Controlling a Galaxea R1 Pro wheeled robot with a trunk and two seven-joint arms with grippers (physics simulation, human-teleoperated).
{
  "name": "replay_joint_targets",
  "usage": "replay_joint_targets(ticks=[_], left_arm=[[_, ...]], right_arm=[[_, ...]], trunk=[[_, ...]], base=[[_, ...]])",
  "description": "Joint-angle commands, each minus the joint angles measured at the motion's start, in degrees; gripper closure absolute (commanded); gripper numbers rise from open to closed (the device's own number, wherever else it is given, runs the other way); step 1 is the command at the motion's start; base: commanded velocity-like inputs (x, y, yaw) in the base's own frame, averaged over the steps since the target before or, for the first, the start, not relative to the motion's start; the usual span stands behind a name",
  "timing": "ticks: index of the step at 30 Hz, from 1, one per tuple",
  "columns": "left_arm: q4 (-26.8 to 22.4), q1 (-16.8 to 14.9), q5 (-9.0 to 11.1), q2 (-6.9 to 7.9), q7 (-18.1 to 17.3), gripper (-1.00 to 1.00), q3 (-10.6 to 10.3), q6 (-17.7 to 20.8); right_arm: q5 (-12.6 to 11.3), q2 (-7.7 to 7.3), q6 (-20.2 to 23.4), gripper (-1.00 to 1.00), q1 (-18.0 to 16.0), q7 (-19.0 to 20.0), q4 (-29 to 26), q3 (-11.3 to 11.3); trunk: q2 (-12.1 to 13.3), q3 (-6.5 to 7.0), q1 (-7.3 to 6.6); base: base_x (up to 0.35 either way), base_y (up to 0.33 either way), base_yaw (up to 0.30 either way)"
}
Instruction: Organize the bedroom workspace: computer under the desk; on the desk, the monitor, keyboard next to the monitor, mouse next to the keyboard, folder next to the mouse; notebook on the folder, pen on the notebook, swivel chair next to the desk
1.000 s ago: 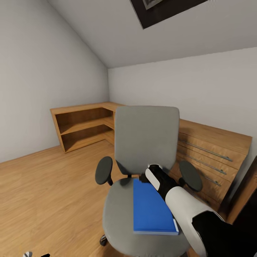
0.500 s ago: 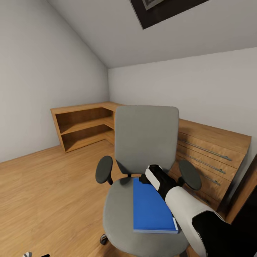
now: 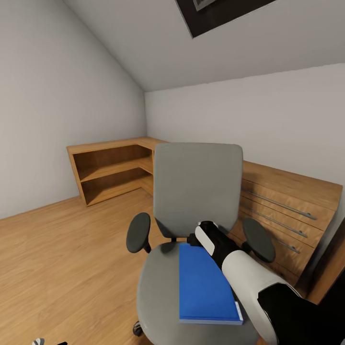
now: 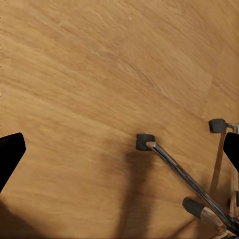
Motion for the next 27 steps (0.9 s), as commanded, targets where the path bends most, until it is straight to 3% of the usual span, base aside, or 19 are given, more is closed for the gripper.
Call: replay_joint_targets(ticks=[1,13,17,27], left_arm=[[-0.15,0.00,0.59,-0.05,0.45,-1.00,0.15,0.24],[-0.24,-0.01,1.06,-0.13,0.36,-1.00,0.18,0.34],[-2.54,-0.16,6.26,-0.12,0.42,-1.00,0.61,0.96],[-3.28,-0.18,7.90,0.00,0.44,-1.00,0.67,1.21]], right_arm=[[-0.57,0.00,0.10,-1.00,-0.05,-0.52,-0.02,0.29],[-0.57,0.00,0.09,-1.00,-0.05,-0.52,-0.02,0.29],[-0.57,0.00,0.09,-1.00,-0.05,-0.52,-0.02,0.29],[-0.58,0.00,0.09,-1.00,-0.05,-0.52,-0.03,0.29]], trunk=[[-0.03,-0.05,0.00],[-0.03,-0.05,0.00],[-0.83,-0.41,0.44],[-2.43,-1.13,1.31]], base=[[0.009,0.000,0.000],[0.051,0.000,0.000],[0.006,0.000,0.000],[0.000,0.000,0.000]])
